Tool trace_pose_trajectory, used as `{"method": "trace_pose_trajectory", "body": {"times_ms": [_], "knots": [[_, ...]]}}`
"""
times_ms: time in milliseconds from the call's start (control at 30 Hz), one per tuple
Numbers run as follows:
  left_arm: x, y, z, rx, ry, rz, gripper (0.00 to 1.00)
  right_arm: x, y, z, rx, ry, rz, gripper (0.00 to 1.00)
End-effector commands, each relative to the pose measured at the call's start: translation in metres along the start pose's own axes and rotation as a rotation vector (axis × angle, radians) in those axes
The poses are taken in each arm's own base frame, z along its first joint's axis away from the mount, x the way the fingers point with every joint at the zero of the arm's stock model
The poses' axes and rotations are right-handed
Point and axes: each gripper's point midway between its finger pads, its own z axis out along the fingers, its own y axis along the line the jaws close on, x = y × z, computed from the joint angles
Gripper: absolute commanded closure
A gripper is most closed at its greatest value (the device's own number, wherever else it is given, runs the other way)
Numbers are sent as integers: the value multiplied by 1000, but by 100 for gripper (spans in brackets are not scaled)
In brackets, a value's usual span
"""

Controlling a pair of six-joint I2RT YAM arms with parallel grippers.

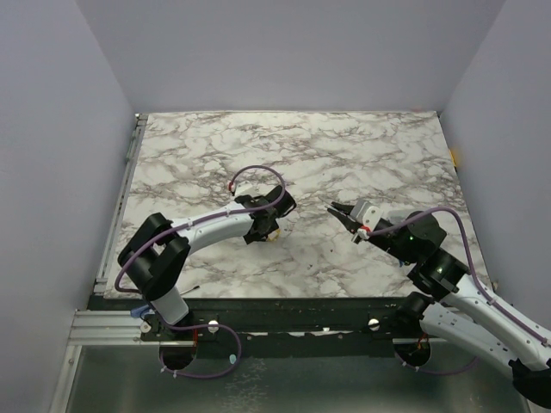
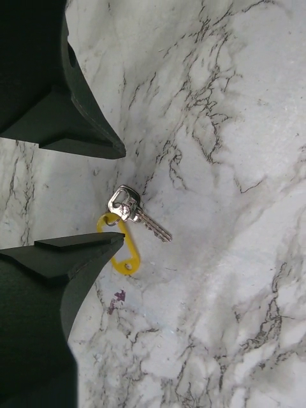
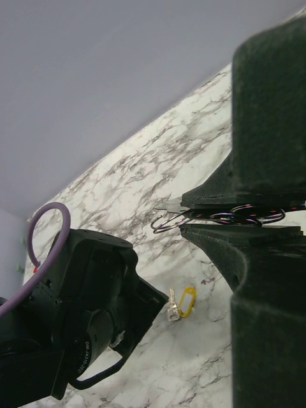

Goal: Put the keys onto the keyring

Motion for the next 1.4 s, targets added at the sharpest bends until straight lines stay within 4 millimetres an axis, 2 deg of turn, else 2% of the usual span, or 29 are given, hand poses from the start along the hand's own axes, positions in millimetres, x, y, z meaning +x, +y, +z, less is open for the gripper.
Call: {"method": "trace_pose_trajectory", "body": {"times_ms": [0, 133, 467, 833, 1133, 1367], "knots": [[-12, 6, -5, -19, -53, -127, 46, -16, -4, -2, 13, -53, -10, 99], [-3, 8, 0, -35, -31, -126, 47, -18, -4, -1, 10, -64, -6, 99], [4, -8, 8, -13, -17, -115, 48, -16, -6, -2, 25, -57, -13, 99], [19, -24, 15, 9, 20, -89, 51, -18, -6, -4, 28, -65, -12, 99], [27, -25, 15, 7, 21, -61, 61, -17, -6, -5, 32, -66, -13, 99], [31, -23, 14, 6, 24, -53, 77, -18, -6, -5, 31, -69, -13, 99]]}}
